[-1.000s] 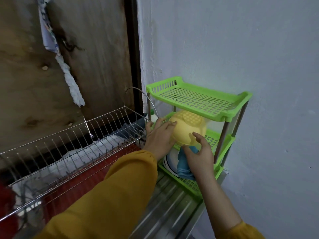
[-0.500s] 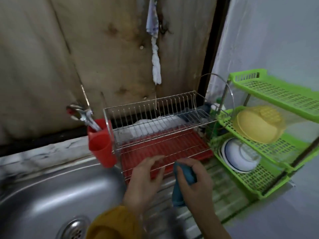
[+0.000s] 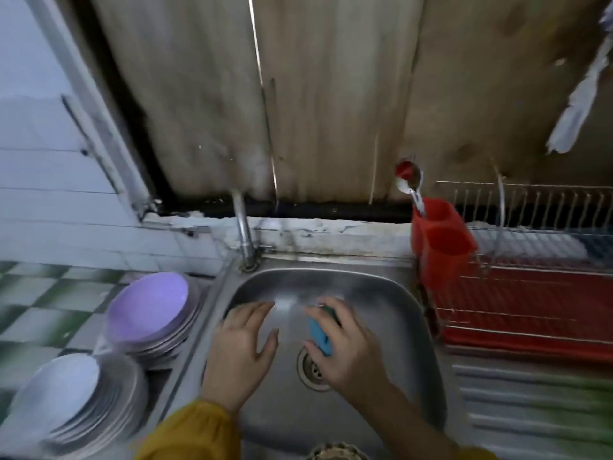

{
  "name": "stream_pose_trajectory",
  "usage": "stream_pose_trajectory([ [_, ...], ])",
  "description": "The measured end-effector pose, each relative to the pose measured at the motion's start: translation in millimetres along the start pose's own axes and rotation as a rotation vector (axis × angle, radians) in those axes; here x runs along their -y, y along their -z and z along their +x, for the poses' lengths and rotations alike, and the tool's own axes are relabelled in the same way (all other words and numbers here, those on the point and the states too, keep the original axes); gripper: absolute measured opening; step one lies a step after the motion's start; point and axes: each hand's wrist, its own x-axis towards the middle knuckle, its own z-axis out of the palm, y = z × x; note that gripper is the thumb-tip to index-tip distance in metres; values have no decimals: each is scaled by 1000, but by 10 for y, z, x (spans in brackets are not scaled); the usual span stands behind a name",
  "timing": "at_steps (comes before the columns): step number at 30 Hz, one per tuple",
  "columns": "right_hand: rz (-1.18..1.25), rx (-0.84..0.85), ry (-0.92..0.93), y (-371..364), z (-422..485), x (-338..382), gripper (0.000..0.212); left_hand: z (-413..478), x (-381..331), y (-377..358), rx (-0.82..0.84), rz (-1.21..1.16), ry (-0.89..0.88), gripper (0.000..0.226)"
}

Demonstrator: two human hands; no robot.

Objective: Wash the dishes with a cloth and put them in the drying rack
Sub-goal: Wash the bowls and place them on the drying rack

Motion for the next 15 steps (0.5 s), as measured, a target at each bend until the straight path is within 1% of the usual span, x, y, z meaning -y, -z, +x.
stream_pose_trajectory([
  [3,-43,98,60,-407,213,175,65,-58,412,202,-19,155,31,53],
  [7,-45,183,162,-926,473,412,61,-119,1007,357,18,304,73,49],
  [10,-49,265,218,-1329,665,590,59,-139,1442,428,141,376,125,45],
  [11,-39,313,217,-1464,736,656,60,-147,1584,440,181,403,158,48],
  [13,-25,417,222,-1694,882,768,62,-135,1836,443,245,443,192,62],
  [15,-20,552,227,-1913,1056,889,56,-102,2015,459,292,425,234,66],
])
